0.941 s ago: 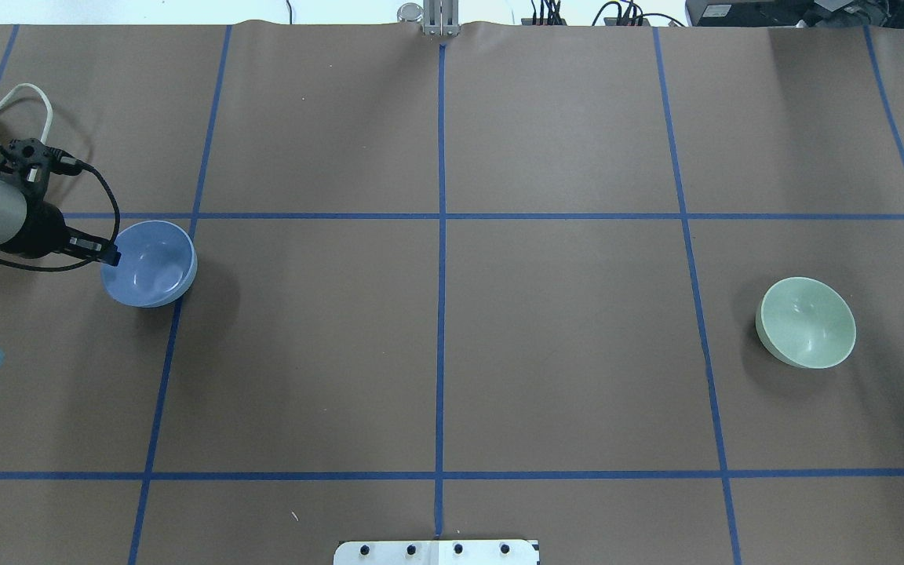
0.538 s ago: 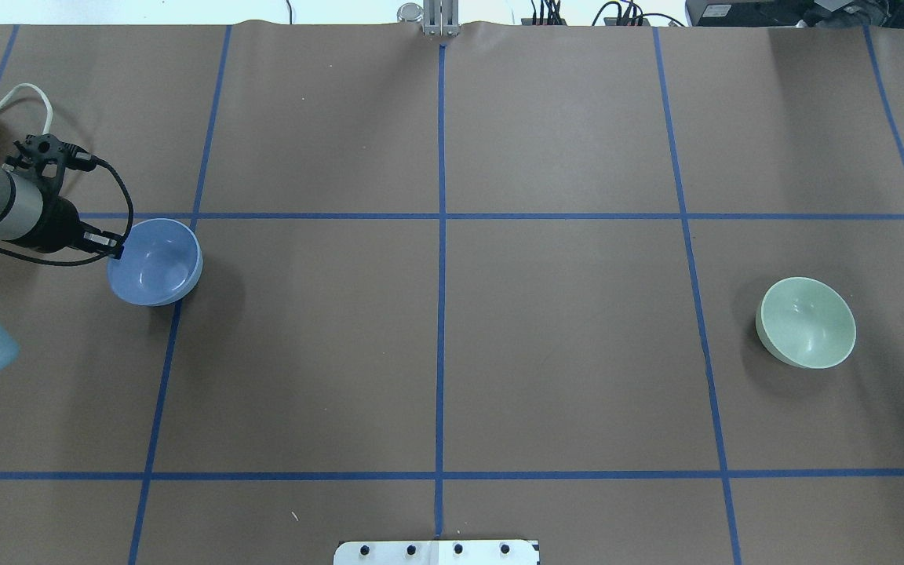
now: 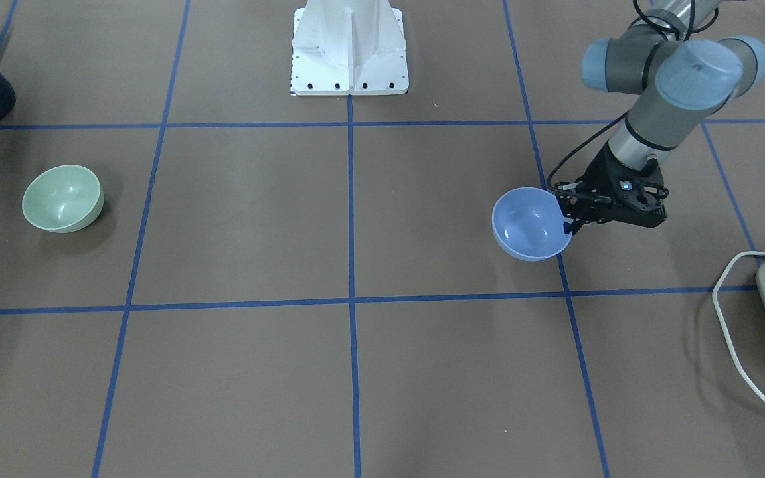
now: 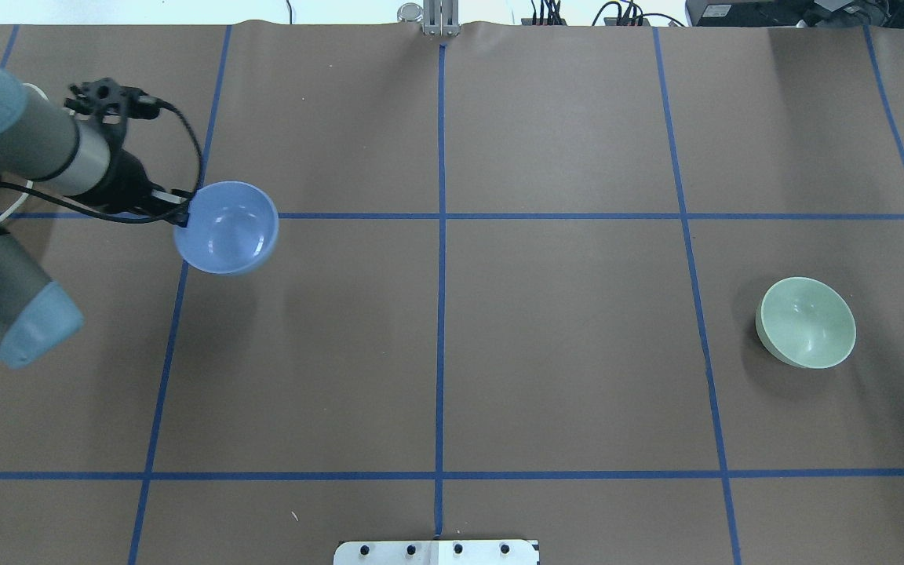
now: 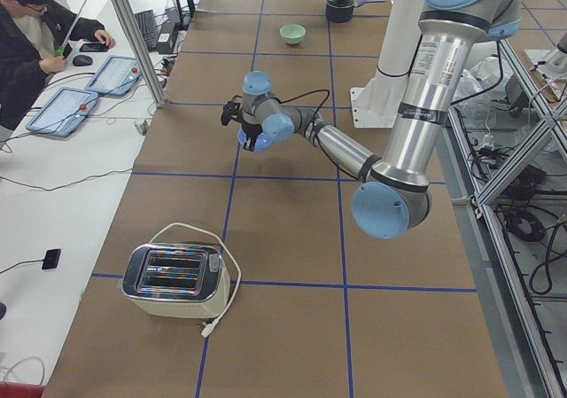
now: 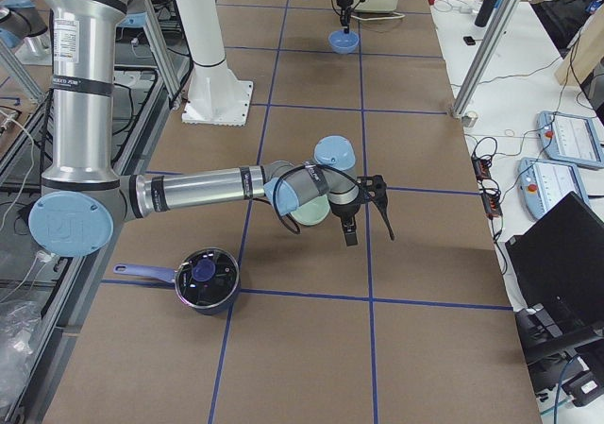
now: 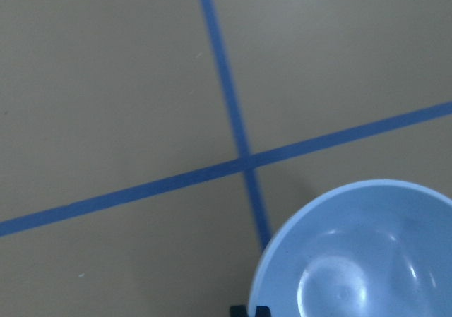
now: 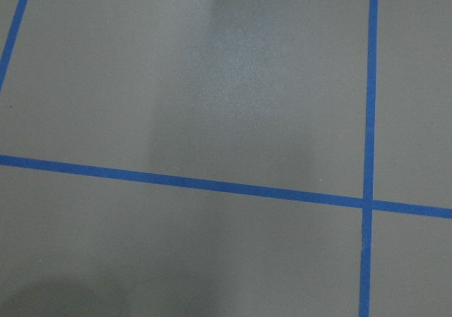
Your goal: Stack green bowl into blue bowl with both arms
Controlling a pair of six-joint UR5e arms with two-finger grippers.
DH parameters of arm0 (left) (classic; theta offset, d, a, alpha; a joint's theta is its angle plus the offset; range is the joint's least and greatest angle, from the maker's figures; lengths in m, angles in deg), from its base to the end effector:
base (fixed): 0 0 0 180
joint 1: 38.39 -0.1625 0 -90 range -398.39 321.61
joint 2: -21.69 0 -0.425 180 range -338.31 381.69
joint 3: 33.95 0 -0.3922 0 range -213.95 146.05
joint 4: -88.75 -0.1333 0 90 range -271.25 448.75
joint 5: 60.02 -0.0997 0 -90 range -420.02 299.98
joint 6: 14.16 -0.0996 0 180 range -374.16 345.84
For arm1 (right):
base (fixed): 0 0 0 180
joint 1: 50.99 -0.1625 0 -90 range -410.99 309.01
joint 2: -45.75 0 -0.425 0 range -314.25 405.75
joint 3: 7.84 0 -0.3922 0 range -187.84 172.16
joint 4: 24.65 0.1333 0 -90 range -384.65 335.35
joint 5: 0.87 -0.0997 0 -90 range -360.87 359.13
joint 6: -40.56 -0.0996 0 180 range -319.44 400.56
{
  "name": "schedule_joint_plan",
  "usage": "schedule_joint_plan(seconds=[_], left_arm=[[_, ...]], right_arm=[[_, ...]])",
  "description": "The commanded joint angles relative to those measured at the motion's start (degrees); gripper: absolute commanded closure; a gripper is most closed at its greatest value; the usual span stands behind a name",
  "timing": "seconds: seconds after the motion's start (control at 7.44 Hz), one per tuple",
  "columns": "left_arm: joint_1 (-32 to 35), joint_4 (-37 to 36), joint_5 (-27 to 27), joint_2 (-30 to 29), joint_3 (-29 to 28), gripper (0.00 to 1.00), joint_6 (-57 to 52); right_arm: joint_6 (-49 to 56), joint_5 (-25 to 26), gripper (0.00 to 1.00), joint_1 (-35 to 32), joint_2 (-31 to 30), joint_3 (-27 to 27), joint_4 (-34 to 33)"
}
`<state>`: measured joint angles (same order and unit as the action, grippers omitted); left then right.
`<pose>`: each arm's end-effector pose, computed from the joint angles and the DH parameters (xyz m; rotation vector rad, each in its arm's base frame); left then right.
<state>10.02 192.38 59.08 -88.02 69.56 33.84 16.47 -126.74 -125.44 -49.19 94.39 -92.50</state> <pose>0.3369 -0.5074 0.3345 0.2296 0.9020 0.1039 -0.0562 -0.4815 0.5574 0.2595 -0.7434 -0.0195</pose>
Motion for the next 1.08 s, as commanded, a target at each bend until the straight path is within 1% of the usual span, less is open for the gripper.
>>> schedule_joint_plan(seconds=[0.0, 0.13, 0.27, 0.4, 0.67, 0.81, 0.94], left_arm=[[-10.5, -4.8, -5.8, -12.2, -3.2, 1.0, 12.1], [-14.3, -4.8, -7.8, -17.1, -7.7, 1.0, 14.7], [-16.0, -4.4, -10.1, -21.2, -12.4, 1.0, 15.7], [-16.8, -4.1, -10.5, -22.8, -14.3, 1.0, 15.7], [-17.9, -4.1, -10.9, -22.8, -14.7, 1.0, 15.6], [-18.8, -4.0, -12.5, -22.9, -15.0, 1.0, 15.6], [-19.0, -4.0, -12.6, -22.8, -15.2, 1.0, 15.6]], right_arm=[[0.0, -0.1, 0.0, 0.0, 0.0, 0.1, 0.0], [0.0, -0.1, 0.0, 0.0, 0.1, 0.0, 0.1], [0.0, -0.2, 0.0, 0.0, 0.1, 0.0, 0.0], [0.0, -0.1, 0.0, 0.0, 0.1, 0.0, 0.0], [-0.1, -0.2, 0.0, 0.0, 0.1, 0.1, 0.0], [0.0, -0.2, 0.0, 0.0, 0.1, 0.1, 0.0], [0.0, -0.2, 0.0, 0.0, 0.1, 0.0, 0.0]])
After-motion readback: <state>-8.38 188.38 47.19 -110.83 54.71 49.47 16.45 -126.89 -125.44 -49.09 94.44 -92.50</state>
